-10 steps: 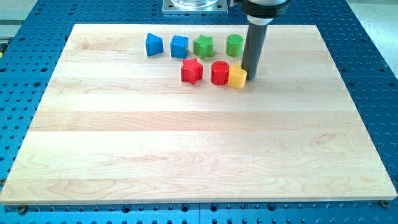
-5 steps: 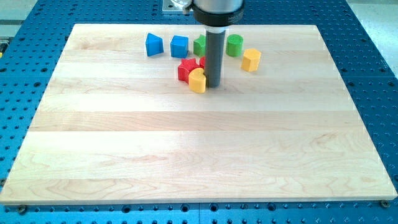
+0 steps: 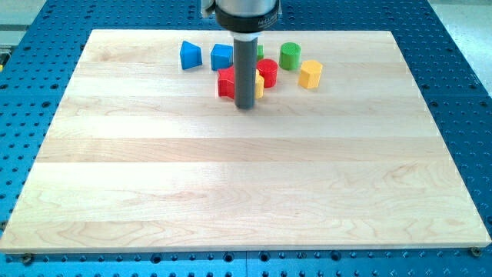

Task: Move the yellow blocks into the red circle

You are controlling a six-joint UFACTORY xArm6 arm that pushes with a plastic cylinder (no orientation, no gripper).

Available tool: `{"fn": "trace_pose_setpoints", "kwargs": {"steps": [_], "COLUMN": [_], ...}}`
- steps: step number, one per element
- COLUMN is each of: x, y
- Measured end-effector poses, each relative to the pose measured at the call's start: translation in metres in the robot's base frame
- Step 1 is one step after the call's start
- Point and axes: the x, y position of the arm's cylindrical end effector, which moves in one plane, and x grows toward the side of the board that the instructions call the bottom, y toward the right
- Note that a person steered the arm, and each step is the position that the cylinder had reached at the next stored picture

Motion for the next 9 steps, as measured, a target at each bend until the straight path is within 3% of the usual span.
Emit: {"fn": "trace_pose_setpoints", "kwargs": {"steps": [1,3,4,6,7,8,9], "x": [-0.01,-0.038,-0.025,-0.024,-0.059,-0.05,-0.031], "y": [0.052,0.015,0.022,0.146,0.134,0.061,0.12]}}
